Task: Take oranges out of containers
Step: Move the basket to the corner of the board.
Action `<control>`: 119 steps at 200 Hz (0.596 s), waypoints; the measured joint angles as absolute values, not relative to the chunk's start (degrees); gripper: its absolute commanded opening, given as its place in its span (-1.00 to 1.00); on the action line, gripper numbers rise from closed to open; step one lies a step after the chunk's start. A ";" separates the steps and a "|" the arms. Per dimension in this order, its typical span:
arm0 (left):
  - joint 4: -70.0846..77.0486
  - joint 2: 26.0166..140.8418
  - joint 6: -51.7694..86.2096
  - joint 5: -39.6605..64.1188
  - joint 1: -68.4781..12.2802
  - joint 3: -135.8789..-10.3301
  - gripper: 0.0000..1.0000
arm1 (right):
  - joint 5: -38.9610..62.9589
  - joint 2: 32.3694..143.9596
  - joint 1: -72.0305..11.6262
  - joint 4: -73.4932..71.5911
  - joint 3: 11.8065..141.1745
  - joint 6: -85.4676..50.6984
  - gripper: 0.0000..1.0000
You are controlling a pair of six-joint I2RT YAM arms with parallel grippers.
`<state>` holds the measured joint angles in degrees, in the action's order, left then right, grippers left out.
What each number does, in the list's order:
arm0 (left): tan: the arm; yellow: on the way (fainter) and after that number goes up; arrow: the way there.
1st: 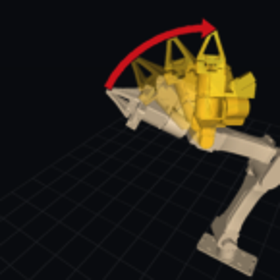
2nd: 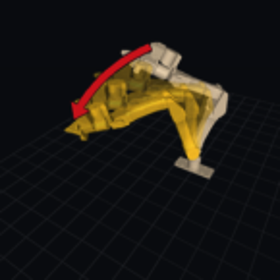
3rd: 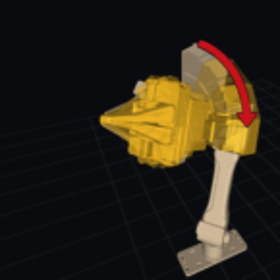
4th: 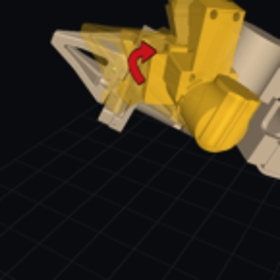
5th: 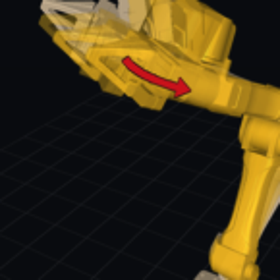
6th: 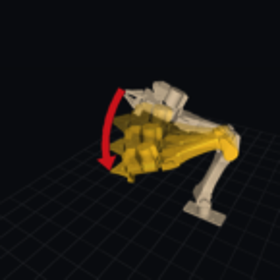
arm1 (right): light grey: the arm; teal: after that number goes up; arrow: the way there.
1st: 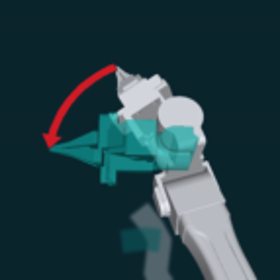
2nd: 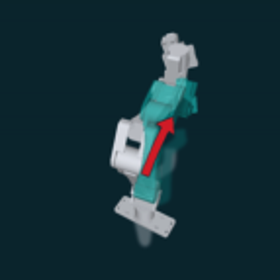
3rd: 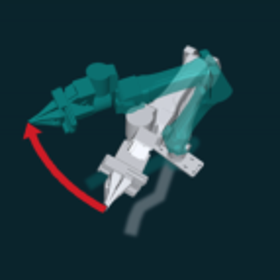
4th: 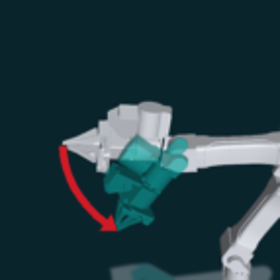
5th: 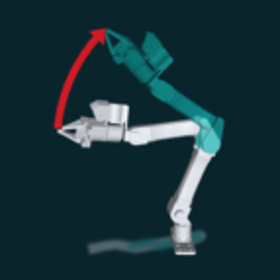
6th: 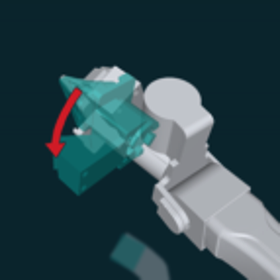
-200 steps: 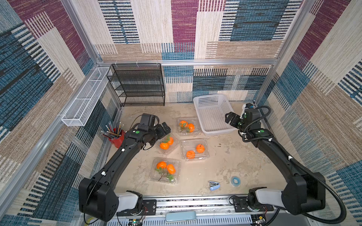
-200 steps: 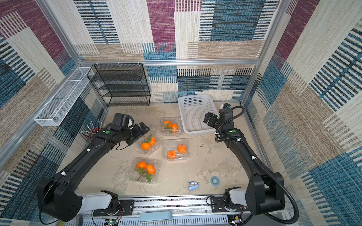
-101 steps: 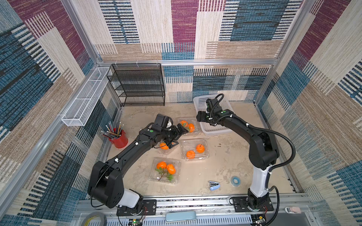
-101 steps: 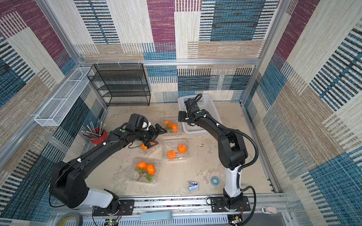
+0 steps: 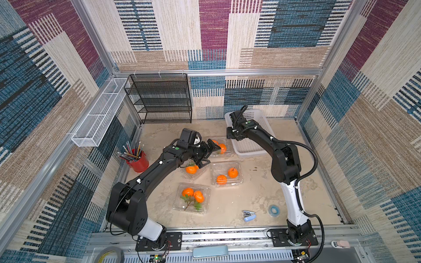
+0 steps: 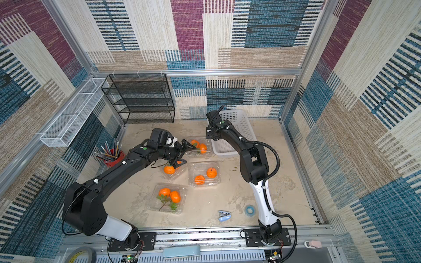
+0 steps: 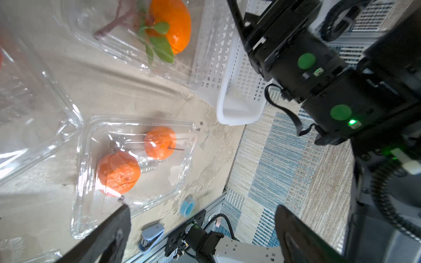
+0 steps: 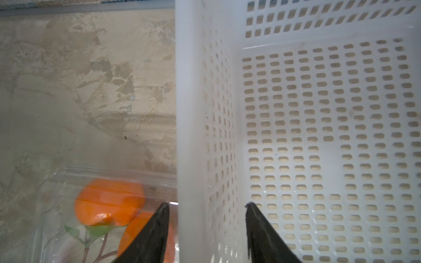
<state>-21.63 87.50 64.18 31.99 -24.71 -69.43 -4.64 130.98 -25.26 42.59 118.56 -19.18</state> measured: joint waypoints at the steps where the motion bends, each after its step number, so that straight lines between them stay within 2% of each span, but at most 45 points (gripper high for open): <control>1: -21.63 87.55 64.20 32.01 -24.67 -69.49 0.99 | -4.69 131.00 -25.26 42.65 118.63 -19.16 -0.07; 44: -21.37 90.32 64.25 34.39 -24.51 -71.53 0.99 | -7.64 130.08 -25.30 43.53 115.90 -17.98 -0.49; 63: -20.34 91.66 64.55 35.31 -24.49 -71.61 0.99 | -9.78 128.07 -25.43 43.31 113.21 -16.45 -0.59; 93: -19.29 93.78 64.75 36.53 -24.67 -73.71 0.99 | -14.33 123.35 -25.08 41.63 106.98 -14.11 -0.85; 119: -18.48 95.79 64.86 37.82 -24.93 -75.70 0.99 | -18.76 118.54 -23.55 38.96 99.59 -10.44 -0.94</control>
<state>-18.48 95.79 64.86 37.82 -24.93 -75.70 -18.76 118.54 -23.55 38.96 99.59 -10.44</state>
